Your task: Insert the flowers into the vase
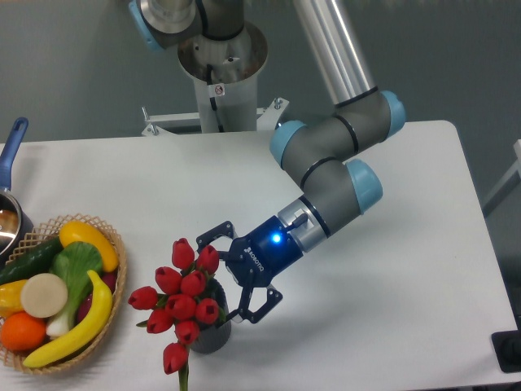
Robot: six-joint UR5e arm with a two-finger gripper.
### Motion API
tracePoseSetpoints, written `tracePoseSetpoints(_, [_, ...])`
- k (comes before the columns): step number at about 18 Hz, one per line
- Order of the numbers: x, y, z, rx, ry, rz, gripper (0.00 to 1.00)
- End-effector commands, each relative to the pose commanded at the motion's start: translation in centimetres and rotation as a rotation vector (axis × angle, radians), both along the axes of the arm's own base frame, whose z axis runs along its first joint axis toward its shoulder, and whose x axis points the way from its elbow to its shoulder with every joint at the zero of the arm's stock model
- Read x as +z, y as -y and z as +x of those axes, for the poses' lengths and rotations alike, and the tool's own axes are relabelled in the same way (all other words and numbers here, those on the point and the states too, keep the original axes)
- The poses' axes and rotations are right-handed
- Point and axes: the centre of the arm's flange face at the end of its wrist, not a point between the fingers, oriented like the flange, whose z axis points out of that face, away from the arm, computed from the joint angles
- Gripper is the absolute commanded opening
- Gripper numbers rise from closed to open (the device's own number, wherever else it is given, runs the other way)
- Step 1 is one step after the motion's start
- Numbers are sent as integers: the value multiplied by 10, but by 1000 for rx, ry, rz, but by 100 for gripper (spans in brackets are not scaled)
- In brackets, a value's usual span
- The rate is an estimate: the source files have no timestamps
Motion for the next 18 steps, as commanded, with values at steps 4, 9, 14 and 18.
tracePoseSetpoints(4, [12, 8, -7, 19, -31, -5, 100])
tracePoseSetpoints(9, [58, 33, -16, 47, -234, -24, 100])
tracePoseSetpoints(14, [67, 54, -25, 129, -460, -283, 100])
tracePoseSetpoints(18, [86, 81, -32, 210, -580, -445, 100])
